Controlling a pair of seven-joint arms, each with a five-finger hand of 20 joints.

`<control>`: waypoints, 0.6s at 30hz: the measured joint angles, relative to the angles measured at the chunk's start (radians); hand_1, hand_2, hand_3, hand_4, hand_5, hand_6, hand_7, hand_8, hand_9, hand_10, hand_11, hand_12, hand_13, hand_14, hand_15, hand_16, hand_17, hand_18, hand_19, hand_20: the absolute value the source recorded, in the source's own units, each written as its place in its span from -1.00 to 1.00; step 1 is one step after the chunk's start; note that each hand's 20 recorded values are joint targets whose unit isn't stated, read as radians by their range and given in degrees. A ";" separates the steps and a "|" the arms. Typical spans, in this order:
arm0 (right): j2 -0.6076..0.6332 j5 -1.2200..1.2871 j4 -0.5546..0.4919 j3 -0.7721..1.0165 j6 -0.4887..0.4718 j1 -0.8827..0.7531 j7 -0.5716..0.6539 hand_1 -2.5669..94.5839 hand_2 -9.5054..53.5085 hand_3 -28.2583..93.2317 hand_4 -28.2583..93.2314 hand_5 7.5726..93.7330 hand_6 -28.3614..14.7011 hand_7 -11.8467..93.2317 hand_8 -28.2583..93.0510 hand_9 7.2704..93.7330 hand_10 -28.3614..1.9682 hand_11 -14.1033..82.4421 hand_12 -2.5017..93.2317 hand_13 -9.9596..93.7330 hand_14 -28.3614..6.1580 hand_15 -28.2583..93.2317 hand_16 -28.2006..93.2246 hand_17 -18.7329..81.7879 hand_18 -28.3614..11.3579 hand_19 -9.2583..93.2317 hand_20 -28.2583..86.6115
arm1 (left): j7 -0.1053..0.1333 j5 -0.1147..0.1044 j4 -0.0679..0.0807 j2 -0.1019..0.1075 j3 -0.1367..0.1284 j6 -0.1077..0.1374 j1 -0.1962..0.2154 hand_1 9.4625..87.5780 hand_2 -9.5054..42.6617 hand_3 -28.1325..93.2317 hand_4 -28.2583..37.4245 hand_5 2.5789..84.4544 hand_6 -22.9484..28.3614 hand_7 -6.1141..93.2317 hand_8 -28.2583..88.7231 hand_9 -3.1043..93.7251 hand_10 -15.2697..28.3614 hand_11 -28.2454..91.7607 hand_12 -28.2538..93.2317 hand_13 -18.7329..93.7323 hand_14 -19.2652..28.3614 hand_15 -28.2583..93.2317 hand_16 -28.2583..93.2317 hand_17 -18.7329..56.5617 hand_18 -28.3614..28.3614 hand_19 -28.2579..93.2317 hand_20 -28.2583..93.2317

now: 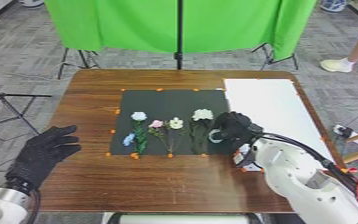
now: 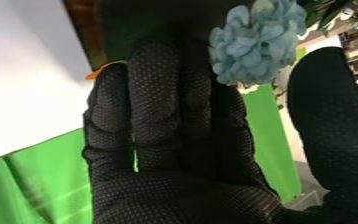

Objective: Arrange flowers

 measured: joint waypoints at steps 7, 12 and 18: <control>-0.016 0.084 -0.011 0.066 0.026 -0.040 0.009 -0.56 -0.85 0.85 -1.00 -0.21 0.07 -0.25 -0.83 -0.16 0.06 0.06 -0.51 0.06 0.00 0.47 -0.25 -0.24 -0.58 0.53 0.14 | 0.001 0.000 0.000 0.000 0.000 0.000 0.001 -0.50 -0.30 0.66 -1.00 0.03 0.18 -0.25 -0.75 -0.08 0.50 0.24 -0.22 -0.03 0.68 0.61 -0.64 -0.58 0.86 0.57 -0.57; -0.022 0.275 -0.031 0.159 0.076 -0.089 -0.002 -0.60 -0.82 0.87 -1.00 -0.39 0.06 -0.31 -0.82 -0.38 0.01 -0.11 -0.54 -0.22 0.03 0.24 -0.33 -0.40 -0.60 0.27 -0.03 | 0.002 0.000 0.000 0.000 -0.001 0.000 0.003 -0.50 -0.30 0.66 -1.00 0.03 0.18 -0.25 -0.75 -0.08 0.50 0.25 -0.22 -0.03 0.68 0.61 -0.64 -0.58 0.86 0.57 -0.57; -0.057 0.522 -0.093 0.337 0.126 -0.190 -0.096 -0.63 -0.79 0.89 -1.00 -0.50 0.12 -0.50 -0.73 -0.49 0.05 -0.43 -0.52 -0.43 0.03 -0.12 -0.19 -0.55 -0.57 0.09 -0.14 | 0.005 0.000 0.000 0.001 0.000 0.000 0.003 -0.50 -0.33 0.67 -1.00 -0.01 0.17 -0.24 -0.75 -0.14 0.48 0.25 -0.22 -0.07 0.68 0.61 -0.64 -0.58 0.86 0.57 -0.57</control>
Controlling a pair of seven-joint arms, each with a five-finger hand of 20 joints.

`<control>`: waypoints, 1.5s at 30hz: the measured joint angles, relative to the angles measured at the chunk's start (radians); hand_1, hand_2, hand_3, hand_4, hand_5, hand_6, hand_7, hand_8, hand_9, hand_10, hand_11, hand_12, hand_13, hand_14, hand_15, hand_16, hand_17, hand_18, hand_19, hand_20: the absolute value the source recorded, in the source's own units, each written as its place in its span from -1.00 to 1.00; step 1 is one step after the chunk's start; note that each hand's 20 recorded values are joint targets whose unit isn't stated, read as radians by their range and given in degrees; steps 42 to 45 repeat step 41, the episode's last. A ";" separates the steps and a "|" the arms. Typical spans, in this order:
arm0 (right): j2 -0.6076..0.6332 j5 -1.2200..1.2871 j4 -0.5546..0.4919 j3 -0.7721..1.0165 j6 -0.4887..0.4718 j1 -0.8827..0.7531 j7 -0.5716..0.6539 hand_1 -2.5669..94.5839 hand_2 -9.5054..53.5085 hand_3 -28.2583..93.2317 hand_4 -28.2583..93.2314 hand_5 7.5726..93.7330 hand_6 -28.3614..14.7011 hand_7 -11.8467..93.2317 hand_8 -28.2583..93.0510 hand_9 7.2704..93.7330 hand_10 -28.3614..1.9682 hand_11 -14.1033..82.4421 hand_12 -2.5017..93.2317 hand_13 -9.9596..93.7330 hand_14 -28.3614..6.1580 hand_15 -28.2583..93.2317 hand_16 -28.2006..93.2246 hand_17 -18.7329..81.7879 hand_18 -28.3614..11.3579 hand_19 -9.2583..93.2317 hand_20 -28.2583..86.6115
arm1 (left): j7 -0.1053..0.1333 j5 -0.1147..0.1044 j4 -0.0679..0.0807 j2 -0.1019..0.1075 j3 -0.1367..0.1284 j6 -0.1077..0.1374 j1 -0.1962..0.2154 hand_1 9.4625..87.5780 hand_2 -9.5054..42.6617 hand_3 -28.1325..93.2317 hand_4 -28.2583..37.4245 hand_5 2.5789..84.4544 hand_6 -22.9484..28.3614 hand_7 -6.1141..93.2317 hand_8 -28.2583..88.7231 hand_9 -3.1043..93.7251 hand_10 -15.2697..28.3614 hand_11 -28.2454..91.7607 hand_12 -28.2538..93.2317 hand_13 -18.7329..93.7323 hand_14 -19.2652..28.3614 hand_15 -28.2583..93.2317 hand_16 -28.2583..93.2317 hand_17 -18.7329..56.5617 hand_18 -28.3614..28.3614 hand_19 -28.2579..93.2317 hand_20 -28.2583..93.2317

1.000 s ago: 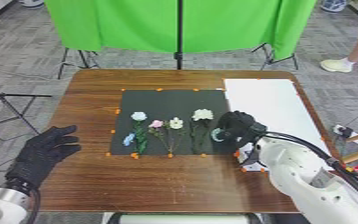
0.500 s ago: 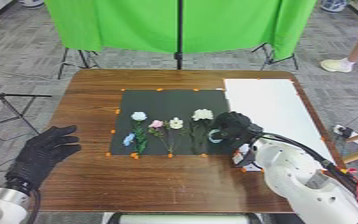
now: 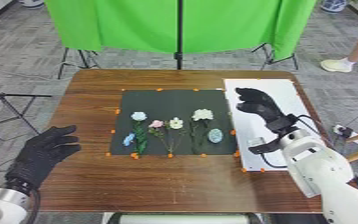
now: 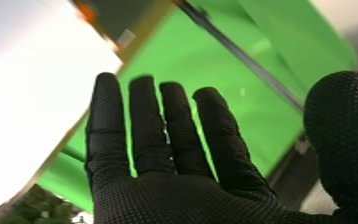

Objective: Arrange flowers

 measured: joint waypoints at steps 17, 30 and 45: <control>-0.228 0.772 -0.198 0.407 -0.270 -0.296 -0.075 -0.73 -0.80 0.83 -0.99 -0.53 0.14 -0.68 -0.66 -0.53 0.13 -0.69 -0.49 -0.47 0.03 -0.63 0.15 -0.69 -0.49 -0.18 -0.20 | 0.265 0.002 0.021 -0.001 0.094 0.012 -0.032 -0.62 -0.65 0.67 -0.99 -0.38 0.01 -0.47 -0.70 -0.54 0.15 -0.16 -0.29 -0.45 0.38 0.02 -0.57 -0.81 0.81 0.29 -0.50; -0.352 0.629 -0.204 0.424 -0.297 -0.315 -0.006 -0.71 -0.82 0.83 -0.98 -0.44 0.10 -0.60 -0.67 -0.46 0.00 -0.60 -0.48 -0.39 0.00 -0.56 0.15 -0.68 -0.59 -0.09 -0.18 | 0.234 0.012 0.019 -0.043 0.108 -0.003 -0.070 -0.63 -0.65 0.65 -1.00 -0.45 0.02 -0.45 -0.70 -0.60 0.12 -0.21 -0.26 -0.46 0.39 -0.04 -0.54 -0.84 0.85 0.26 -0.49; -0.385 0.627 -0.212 0.448 -0.305 -0.339 -0.007 -0.70 -0.81 0.84 -0.98 -0.42 0.10 -0.58 -0.69 -0.44 -0.01 -0.58 -0.50 -0.39 -0.01 -0.51 0.10 -0.64 -0.58 -0.07 -0.18 | 0.227 0.015 0.031 -0.063 0.153 0.009 -0.118 -0.61 -0.63 0.67 -1.00 -0.36 0.04 -0.45 -0.71 -0.54 0.16 -0.20 -0.29 -0.47 0.30 -0.13 -0.58 -0.82 0.76 0.25 -0.49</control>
